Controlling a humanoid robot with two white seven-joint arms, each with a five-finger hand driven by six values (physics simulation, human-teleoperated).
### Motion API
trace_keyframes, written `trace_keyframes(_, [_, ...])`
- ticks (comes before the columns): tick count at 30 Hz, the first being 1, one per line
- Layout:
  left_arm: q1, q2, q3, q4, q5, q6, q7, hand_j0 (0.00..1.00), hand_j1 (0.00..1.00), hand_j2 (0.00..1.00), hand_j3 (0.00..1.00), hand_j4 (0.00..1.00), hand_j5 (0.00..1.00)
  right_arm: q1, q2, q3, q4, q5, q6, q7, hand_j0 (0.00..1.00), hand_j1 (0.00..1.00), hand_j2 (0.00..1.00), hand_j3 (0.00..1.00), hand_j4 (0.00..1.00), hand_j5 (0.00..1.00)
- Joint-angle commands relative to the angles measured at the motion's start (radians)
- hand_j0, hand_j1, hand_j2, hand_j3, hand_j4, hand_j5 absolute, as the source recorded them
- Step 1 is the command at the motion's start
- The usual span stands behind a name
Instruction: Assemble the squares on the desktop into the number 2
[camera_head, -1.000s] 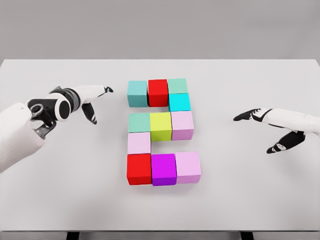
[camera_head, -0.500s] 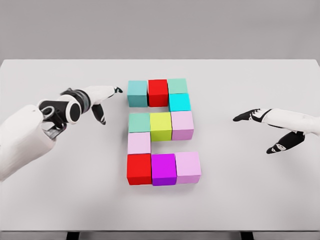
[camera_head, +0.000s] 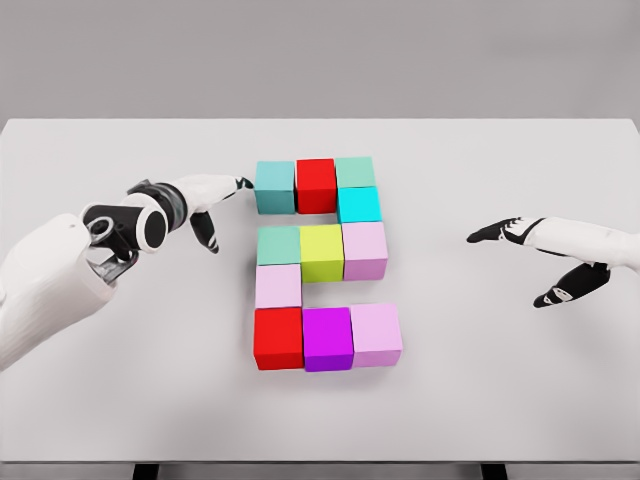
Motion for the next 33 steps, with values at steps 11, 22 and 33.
trace_keyframes(11, [0.002, 0.001, 0.000, -0.011, -0.004, -0.003, 0.000, 1.00, 1.00, 1.00, 1.00, 1.00, 1.00, 0.000, 0.000, 0.000, 0.000, -0.006, 0.003, 0.000, 1.00, 1.00, 1.00, 1.00, 1.00, 1.00])
trace_keyframes(22, [0.005, 0.001, 0.000, -0.011, -0.004, -0.003, 0.000, 1.00, 1.00, 1.00, 1.00, 1.00, 1.00, 0.000, 0.004, 0.000, 0.001, 0.000, 0.003, 0.000, 1.00, 1.00, 1.00, 1.00, 1.00, 1.00])
trace_keyframes(33, [0.009, 0.001, 0.000, -0.016, -0.006, -0.003, 0.000, 1.00, 1.00, 1.00, 1.00, 1.00, 1.00, 0.000, 0.006, 0.000, 0.003, 0.003, 0.003, 0.000, 1.00, 1.00, 1.00, 1.00, 1.00, 1.00])
